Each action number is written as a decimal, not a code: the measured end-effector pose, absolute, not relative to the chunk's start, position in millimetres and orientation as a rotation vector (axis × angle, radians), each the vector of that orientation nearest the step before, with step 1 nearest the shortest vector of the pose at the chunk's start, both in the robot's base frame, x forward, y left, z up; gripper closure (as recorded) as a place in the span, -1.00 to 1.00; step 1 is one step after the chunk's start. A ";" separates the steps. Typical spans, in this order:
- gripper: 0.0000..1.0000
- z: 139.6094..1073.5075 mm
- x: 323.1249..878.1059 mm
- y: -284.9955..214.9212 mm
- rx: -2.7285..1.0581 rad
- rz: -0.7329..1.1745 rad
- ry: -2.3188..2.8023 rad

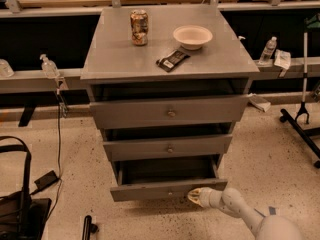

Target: Close bottom drawer

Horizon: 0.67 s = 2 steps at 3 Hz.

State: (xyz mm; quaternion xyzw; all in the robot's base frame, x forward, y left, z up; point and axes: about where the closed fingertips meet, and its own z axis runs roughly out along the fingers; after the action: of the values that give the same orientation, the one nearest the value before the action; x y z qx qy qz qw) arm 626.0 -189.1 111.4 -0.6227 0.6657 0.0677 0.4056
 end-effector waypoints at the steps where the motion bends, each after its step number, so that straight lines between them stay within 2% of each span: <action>1: 1.00 112.5 611.5 -184.6 -1.578 0.214 1.660; 2: 1.00 104.4 597.9 -170.5 -1.615 0.295 1.639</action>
Offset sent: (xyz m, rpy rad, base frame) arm -0.0380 0.0231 -0.0104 0.0564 0.0865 0.1297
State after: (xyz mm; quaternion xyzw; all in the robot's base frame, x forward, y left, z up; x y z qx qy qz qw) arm 597.9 -170.5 104.4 -0.6382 0.6478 0.1167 0.3994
